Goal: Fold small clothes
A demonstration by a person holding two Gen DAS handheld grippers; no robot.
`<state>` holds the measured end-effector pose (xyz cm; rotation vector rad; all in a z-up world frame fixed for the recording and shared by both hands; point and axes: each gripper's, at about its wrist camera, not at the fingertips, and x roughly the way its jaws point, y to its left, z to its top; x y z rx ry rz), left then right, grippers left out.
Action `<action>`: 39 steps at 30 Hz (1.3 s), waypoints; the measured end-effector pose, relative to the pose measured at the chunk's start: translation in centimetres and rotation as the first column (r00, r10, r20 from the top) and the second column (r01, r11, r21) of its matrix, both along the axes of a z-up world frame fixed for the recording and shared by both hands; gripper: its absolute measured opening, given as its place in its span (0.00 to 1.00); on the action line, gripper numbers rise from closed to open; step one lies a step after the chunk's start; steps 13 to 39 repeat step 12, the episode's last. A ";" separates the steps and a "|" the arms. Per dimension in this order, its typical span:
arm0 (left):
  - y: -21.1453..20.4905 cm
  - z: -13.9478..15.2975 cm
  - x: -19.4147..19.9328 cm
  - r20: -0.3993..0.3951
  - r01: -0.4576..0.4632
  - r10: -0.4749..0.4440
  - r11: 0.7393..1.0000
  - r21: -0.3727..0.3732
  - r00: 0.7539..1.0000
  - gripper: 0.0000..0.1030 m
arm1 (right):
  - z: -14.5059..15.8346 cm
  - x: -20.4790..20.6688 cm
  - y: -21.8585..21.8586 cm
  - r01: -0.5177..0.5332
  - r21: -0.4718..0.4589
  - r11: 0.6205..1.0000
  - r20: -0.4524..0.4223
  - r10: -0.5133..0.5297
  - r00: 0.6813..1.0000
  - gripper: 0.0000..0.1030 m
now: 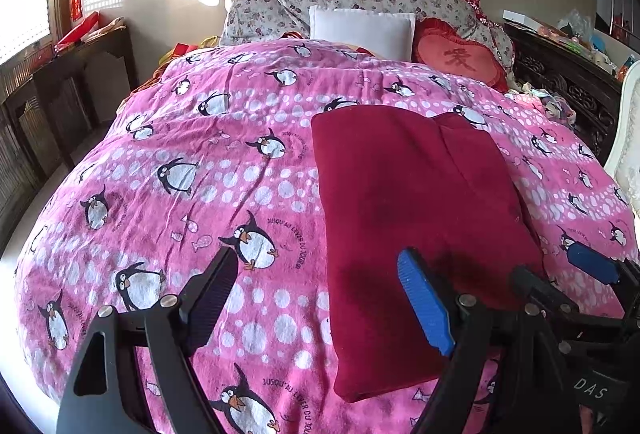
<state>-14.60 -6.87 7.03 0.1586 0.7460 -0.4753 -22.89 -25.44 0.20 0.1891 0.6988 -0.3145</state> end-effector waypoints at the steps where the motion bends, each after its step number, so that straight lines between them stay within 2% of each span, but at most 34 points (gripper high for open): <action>1: 0.0 -0.1 0.0 -0.002 0.001 -0.001 1.000 0.000 1.000 0.79 | 0.0 0.0 0.0 0.000 0.001 1.000 0.000 0.000 1.000 0.90; 39: -0.2 -0.6 0.4 -0.006 0.014 -0.014 1.000 -0.006 1.000 0.79 | -0.1 0.3 -0.4 -0.007 0.026 1.000 0.007 0.007 1.000 0.90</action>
